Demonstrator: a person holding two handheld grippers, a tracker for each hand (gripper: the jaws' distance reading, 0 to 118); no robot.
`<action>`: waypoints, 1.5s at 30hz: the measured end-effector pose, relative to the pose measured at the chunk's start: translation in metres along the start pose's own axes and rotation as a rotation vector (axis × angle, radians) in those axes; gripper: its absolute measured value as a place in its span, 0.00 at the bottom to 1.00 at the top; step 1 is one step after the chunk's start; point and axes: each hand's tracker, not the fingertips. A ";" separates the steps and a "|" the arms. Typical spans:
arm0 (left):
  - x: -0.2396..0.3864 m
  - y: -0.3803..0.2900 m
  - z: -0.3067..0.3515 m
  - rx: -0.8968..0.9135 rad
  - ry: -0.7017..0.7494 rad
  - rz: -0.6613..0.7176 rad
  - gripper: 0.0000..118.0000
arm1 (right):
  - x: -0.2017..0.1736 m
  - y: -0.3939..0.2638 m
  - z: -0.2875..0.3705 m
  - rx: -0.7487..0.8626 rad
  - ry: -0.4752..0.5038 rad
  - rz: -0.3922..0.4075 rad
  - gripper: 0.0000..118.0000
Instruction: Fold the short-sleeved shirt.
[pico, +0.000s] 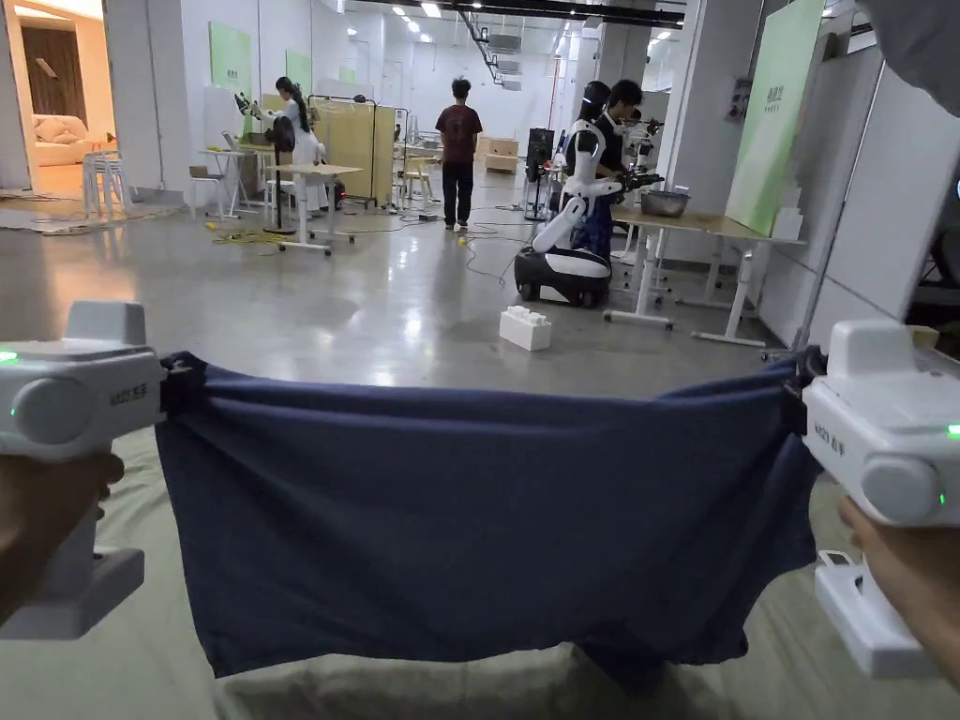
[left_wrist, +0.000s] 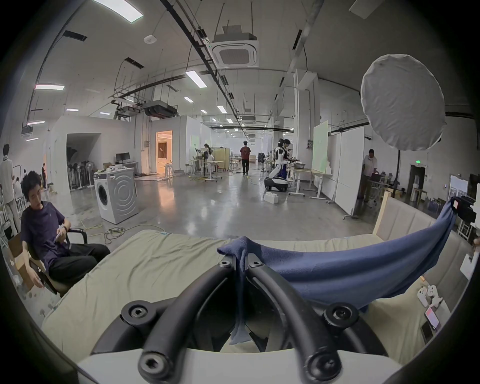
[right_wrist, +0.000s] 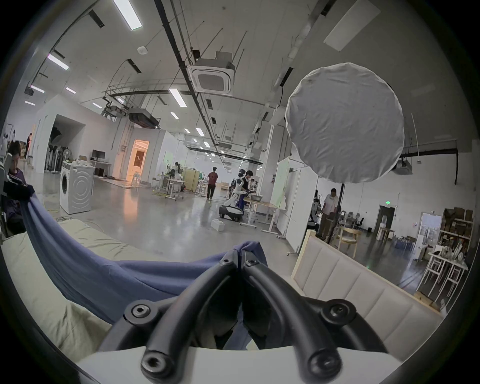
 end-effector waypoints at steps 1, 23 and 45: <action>-0.002 -0.010 0.008 -0.006 -0.010 0.000 0.04 | 0.001 -0.011 0.007 -0.002 0.006 0.005 0.01; -0.028 -0.276 0.186 -0.319 -0.036 -0.020 0.04 | -0.024 -0.230 0.247 -0.491 0.129 -0.024 0.01; -0.025 -0.405 0.188 -0.615 -0.054 -0.130 0.18 | -0.056 -0.358 0.266 -0.834 0.216 0.057 0.06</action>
